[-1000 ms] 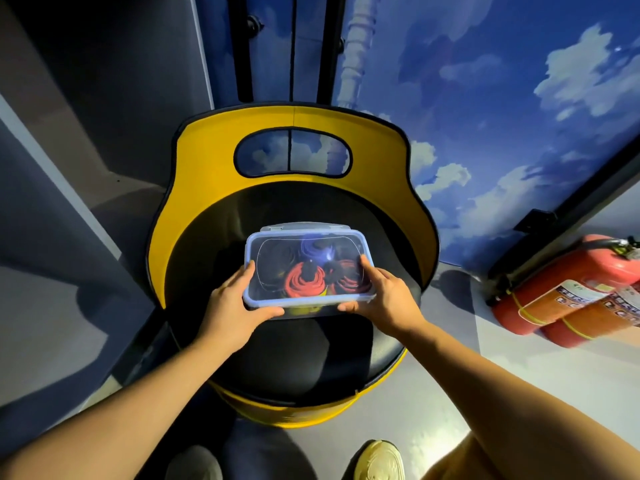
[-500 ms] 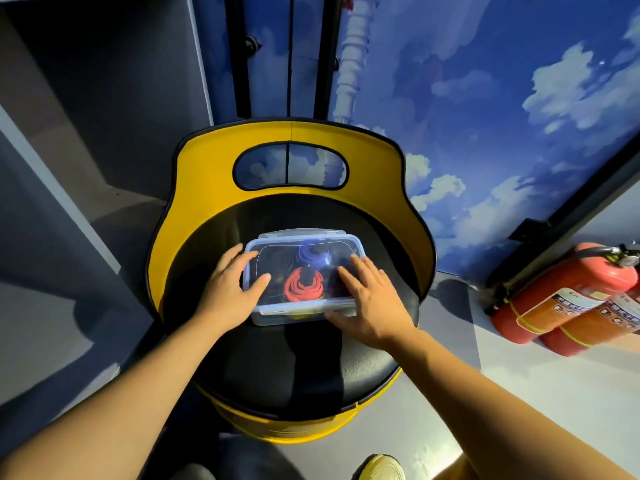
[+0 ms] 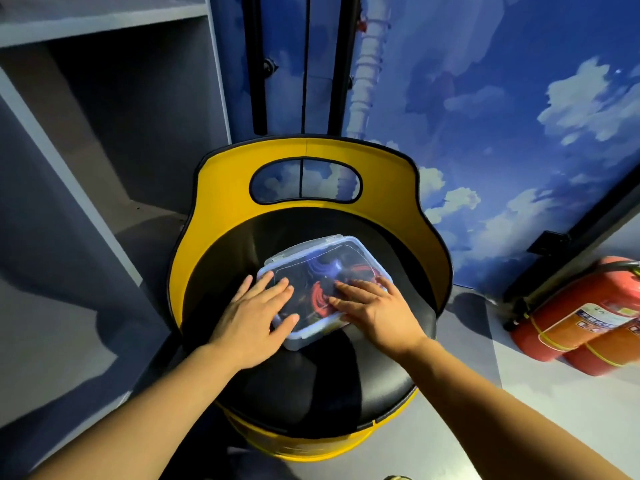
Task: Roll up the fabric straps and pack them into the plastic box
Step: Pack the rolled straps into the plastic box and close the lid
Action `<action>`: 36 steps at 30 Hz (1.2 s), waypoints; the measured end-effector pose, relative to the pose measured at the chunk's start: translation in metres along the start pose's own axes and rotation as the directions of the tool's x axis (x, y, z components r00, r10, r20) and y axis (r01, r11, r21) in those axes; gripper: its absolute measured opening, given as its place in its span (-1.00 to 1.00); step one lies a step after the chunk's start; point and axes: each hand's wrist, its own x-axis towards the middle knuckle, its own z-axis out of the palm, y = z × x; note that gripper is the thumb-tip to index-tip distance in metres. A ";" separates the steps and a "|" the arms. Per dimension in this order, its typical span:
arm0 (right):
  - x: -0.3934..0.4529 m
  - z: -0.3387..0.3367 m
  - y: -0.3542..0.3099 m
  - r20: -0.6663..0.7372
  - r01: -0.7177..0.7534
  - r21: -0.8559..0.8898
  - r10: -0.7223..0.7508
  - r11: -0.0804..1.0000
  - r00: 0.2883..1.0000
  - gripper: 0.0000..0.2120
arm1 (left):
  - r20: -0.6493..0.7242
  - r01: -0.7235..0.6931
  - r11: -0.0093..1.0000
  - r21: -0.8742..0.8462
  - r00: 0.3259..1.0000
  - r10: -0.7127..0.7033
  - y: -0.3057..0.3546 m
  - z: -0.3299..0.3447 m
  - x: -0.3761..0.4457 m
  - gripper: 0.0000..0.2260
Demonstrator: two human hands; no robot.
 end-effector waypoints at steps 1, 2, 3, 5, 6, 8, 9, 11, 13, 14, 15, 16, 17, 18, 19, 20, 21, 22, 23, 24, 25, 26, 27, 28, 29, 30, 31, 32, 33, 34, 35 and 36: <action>-0.002 0.000 0.011 -0.005 -0.015 0.004 0.015 1.000 1.000 -0.63 | -0.020 -0.032 0.999 0.002 0.999 0.032 0.003 -0.001 -0.005 -0.35; -0.004 -0.002 0.022 -0.008 -0.048 0.001 0.048 0.999 0.999 -0.63 | -0.034 -0.072 0.997 0.000 0.997 0.072 0.007 -0.002 -0.009 -0.41; -0.004 -0.005 0.031 -0.001 -0.097 -0.001 0.097 0.995 0.995 -0.61 | -0.045 -0.117 0.993 -0.009 0.992 0.117 0.010 -0.002 -0.012 -0.46; -0.002 -0.011 0.037 0.044 -0.192 0.025 0.191 0.981 0.981 -0.60 | -0.073 -0.189 0.979 -0.080 0.980 0.183 0.014 0.002 -0.013 -0.56; 0.001 -0.012 0.032 0.063 -0.223 0.042 0.220 0.974 0.973 -0.61 | -0.099 -0.191 0.971 -0.145 0.979 0.178 0.015 0.003 -0.012 -0.60; 0.006 -0.016 0.010 0.084 -0.284 0.076 0.278 0.956 0.957 -0.61 | -0.134 -0.128 0.957 -0.262 0.986 0.095 0.012 0.004 -0.003 -0.65; 0.007 -0.019 -0.003 0.081 -0.314 0.106 0.306 0.944 0.948 -0.59 | -0.130 -0.075 0.953 -0.293 0.991 0.038 0.009 0.005 0.002 -0.65; 0.004 -0.022 -0.032 0.100 -0.336 0.169 0.323 0.927 0.941 -0.46 | -0.060 0.057 0.946 -0.318 0.995 -0.081 0.006 0.007 0.012 -0.57; -0.003 -0.022 -0.054 0.211 -0.332 0.157 0.297 0.930 0.931 -0.26 | 0.078 0.203 0.917 -0.343 0.979 -0.188 0.006 0.007 0.019 -0.49; -0.006 -0.022 -0.060 0.269 -0.329 0.128 0.287 0.935 0.919 -0.18 | 0.126 0.248 0.906 -0.343 0.968 -0.218 0.007 0.009 0.021 -0.48; -0.008 -0.021 -0.063 0.301 -0.322 0.101 0.279 0.941 0.912 -0.14 | 0.141 0.258 0.911 -0.323 0.964 -0.223 0.008 0.010 0.022 -0.47; -0.009 -0.020 -0.062 0.301 -0.305 0.082 0.268 0.949 0.915 -0.13 | 0.130 0.236 0.929 -0.284 0.970 -0.207 0.007 0.012 0.022 -0.47; -0.009 -0.019 -0.059 0.297 -0.280 0.068 0.249 0.958 0.922 -0.14 | 0.113 0.200 0.950 -0.239 0.978 -0.177 0.006 0.013 0.021 -0.47; -0.009 -0.017 -0.054 0.313 -0.250 0.057 0.220 0.967 0.924 -0.15 | 0.092 0.161 0.967 -0.197 0.985 -0.145 0.004 0.012 0.019 -0.46; -0.009 -0.018 -0.048 0.346 -0.226 0.056 0.194 0.972 0.918 -0.15 | 0.081 0.134 0.978 -0.160 0.989 -0.122 0.002 0.012 0.017 -0.44; -0.008 -0.018 -0.039 0.375 -0.213 0.067 0.173 0.975 0.911 -0.14 | 0.078 0.116 0.985 -0.124 0.991 -0.107 0.002 0.011 0.014 -0.41; -0.008 -0.017 -0.028 0.387 -0.205 0.086 0.156 0.975 0.909 -0.11 | 0.083 0.107 0.990 -0.087 0.992 -0.099 0.002 0.009 0.011 -0.37; -0.008 -0.018 -0.018 0.391 -0.193 0.100 0.140 0.976 0.910 -0.10 | 0.083 0.099 0.994 -0.039 0.992 -0.095 0.004 0.006 0.007 -0.35; -0.009 -0.019 -0.007 0.394 -0.179 0.103 0.126 0.978 0.910 -0.12 | 0.061 0.091 0.996 0.022 0.994 -0.092 0.007 0.004 0.003 -0.36; -0.009 -0.020 0.003 0.393 -0.165 0.096 0.115 0.982 0.912 -0.17 | 0.013 0.074 0.993 0.092 0.997 -0.076 0.010 0.003 -0.002 -0.40; -0.009 -0.021 0.012 0.392 -0.156 0.089 0.110 0.984 0.914 -0.25 | -0.040 0.047 0.985 0.164 0.998 -0.041 0.014 0.002 -0.005 -0.43; -0.008 -0.023 0.020 0.384 -0.150 0.085 0.107 0.985 0.917 -0.33 | -0.075 0.012 0.975 0.222 0.997 0.005 0.017 0.002 -0.008 -0.45; -0.007 -0.024 0.026 0.368 -0.155 0.084 0.114 0.984 0.923 -0.41 | -0.102 -0.034 0.964 0.264 0.993 0.063 0.020 0.004 -0.010 -0.48; -0.007 -0.025 0.031 0.343 -0.170 0.085 0.131 0.982 0.930 -0.46 | -0.120 -0.077 0.956 0.282 0.986 0.115 0.022 0.005 -0.010 -0.51; -0.007 -0.025 0.033 0.318 -0.193 0.087 0.157 0.977 0.935 -0.49 | -0.127 -0.115 0.955 0.275 0.980 0.155 0.023 0.006 -0.011 -0.54; -0.006 -0.024 0.032 0.291 -0.214 0.087 0.180 0.973 0.940 -0.52 | -0.120 -0.145 0.959 0.244 0.977 0.178 0.024 0.005 -0.010 -0.57; -0.006 -0.021 0.030 0.256 -0.228 0.079 0.201 0.971 0.945 -0.54 | -0.097 -0.171 0.965 0.200 0.976 0.193 0.024 0.004 -0.009 -0.59; -0.006 -0.018 0.026 0.212 -0.241 0.064 0.223 0.968 0.952 -0.56 | -0.065 -0.193 0.968 0.159 0.976 0.205 0.024 0.003 -0.007 -0.61; -0.005 -0.015 0.020 0.174 -0.263 0.054 0.251 0.963 0.952 -0.56 | -0.024 -0.209 0.970 0.125 0.977 0.213 0.024 0.003 -0.006 -0.60; -0.004 -0.013 0.011 0.141 -0.287 0.047 0.279 0.957 0.950 -0.55 | 0.016 -0.211 0.973 0.088 0.977 0.211 0.024 0.003 -0.004 -0.58; -0.003 -0.014 0.001 0.123 -0.317 0.041 0.310 0.948 0.943 -0.57 | 0.045 -0.200 0.979 0.043 0.979 0.198 0.023 0.004 -0.002 -0.56; -0.001 -0.015 -0.008 0.115 -0.340 0.038 0.334 0.940 0.935 -0.62 | 0.064 -0.181 0.983 0.000 0.981 0.181 0.023 0.005 -0.001 -0.54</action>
